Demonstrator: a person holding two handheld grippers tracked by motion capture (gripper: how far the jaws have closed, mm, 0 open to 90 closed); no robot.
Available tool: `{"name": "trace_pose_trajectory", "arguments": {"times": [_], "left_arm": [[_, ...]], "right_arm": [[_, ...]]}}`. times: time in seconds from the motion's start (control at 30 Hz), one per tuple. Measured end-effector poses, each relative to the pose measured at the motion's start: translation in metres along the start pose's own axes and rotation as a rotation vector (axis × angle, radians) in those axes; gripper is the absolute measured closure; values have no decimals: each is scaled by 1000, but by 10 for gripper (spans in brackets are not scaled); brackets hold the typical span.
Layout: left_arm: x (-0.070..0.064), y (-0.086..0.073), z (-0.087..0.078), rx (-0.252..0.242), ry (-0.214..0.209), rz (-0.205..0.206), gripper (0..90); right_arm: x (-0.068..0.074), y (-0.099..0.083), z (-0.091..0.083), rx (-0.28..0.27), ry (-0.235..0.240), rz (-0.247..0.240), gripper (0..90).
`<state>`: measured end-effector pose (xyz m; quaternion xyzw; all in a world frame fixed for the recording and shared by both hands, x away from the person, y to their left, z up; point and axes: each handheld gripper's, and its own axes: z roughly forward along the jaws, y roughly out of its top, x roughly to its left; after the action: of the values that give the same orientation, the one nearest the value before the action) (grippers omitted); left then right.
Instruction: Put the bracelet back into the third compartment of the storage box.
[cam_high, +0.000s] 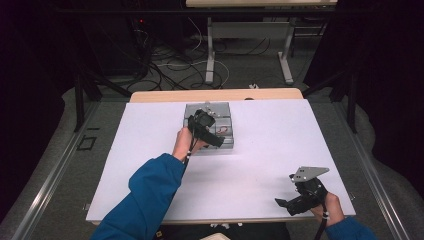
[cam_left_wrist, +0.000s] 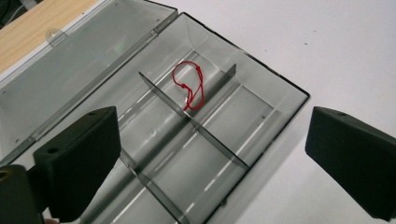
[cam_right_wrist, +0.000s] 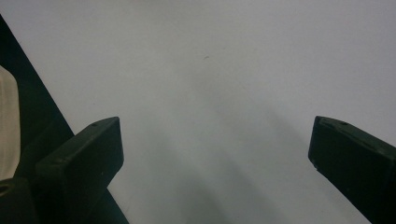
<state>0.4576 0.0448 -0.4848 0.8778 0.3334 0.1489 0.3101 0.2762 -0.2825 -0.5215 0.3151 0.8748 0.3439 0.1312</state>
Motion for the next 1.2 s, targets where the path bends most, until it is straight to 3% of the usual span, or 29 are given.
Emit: {"name": "trace_pose_trajectory", "arguments": {"times": [0.17, 0.27, 0.77, 1.2], "left_arm": [[-5, -14, -14, -15, -18, 7, 15], [-9, -27, -21, -18, -27, 12, 7], [-27, -78, -50, -5, -17, 41, 3], [-38, -112, -72, -11, -7, 43, 3]], "right_arm": [[1, 0, 0, 3, -6, 15, 26], [0, 0, 0, -3, -2, -1, 26], [0, 0, 0, -1, -2, 7, 25], [1, 0, 0, 5, -8, 18, 25]]}}
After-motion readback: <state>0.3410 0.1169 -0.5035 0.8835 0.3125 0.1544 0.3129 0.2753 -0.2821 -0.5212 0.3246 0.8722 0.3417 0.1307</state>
